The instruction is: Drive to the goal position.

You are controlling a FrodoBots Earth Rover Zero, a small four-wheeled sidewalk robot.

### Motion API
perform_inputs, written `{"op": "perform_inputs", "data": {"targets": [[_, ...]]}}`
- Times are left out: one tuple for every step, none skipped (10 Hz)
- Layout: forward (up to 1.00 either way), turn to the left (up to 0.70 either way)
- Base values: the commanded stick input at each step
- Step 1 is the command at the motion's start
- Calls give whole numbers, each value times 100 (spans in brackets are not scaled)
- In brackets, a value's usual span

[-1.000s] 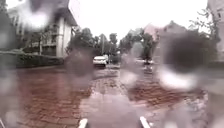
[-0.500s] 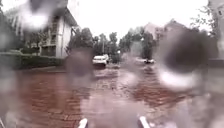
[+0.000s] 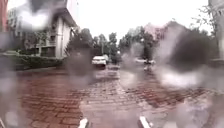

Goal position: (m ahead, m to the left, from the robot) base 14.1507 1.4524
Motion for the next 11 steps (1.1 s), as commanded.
{"op": "perform_inputs", "data": {"targets": [[70,0],[70,0],[70,0],[70,0],[70,0],[70,0],[70,0],[70,0],[70,0],[70,0],[70,0]]}}
